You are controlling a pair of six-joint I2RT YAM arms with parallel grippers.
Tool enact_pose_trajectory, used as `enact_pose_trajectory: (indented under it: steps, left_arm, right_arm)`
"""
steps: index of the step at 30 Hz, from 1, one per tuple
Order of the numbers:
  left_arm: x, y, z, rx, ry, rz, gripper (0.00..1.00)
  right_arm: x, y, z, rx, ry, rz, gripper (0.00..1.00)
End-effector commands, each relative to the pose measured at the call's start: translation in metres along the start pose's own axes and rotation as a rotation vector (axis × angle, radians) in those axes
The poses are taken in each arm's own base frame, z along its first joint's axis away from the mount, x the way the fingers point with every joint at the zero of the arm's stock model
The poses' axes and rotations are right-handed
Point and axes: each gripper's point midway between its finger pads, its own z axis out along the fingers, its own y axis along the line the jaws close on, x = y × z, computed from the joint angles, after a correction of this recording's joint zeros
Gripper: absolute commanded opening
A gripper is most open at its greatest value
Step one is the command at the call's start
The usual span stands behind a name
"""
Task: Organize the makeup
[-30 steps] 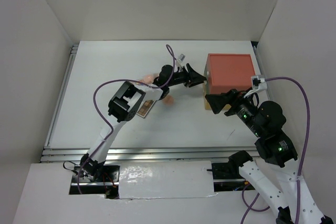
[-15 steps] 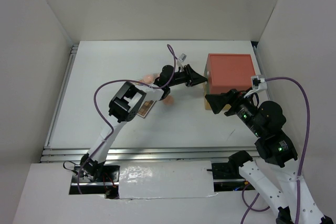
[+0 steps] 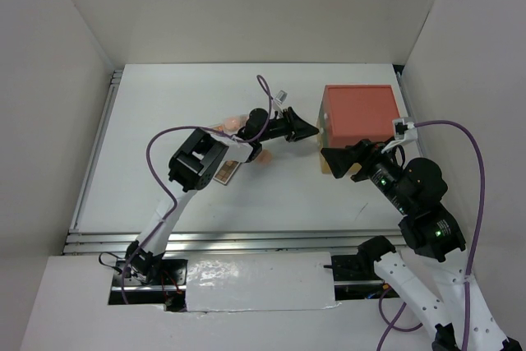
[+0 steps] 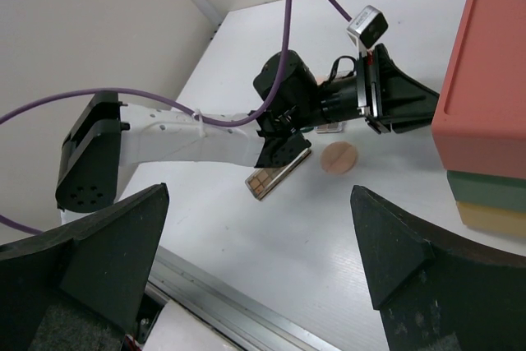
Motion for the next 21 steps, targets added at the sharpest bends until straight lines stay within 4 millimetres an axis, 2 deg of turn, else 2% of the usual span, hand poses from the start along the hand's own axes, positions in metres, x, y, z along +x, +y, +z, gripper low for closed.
enact_pose_trajectory:
  steps: [1,3,4,13,21]
  left_arm:
    - [-0.002,-0.023,-0.002,0.051,0.022,0.061,0.51]
    - [0.000,-0.021,-0.003,0.047,0.023,0.056,0.59]
    - [0.000,-0.023,-0.002,0.055,0.021,0.058,0.60]
    - [0.002,-0.037,0.006,0.110,0.022,0.050,0.63]
    - [0.003,-0.042,0.013,0.129,0.025,0.043,0.61]
  right_arm:
    - [-0.009,0.006,0.003,-0.028,-0.036,-0.010,1.00]
    - [-0.009,0.006,0.003,-0.026,-0.037,-0.009,1.00]
    - [-0.008,0.005,0.004,-0.024,-0.035,-0.010,1.00]
    - [-0.007,0.004,0.004,-0.022,-0.031,-0.011,1.00]
    - [-0.006,0.004,0.003,-0.021,-0.033,-0.011,1.00]
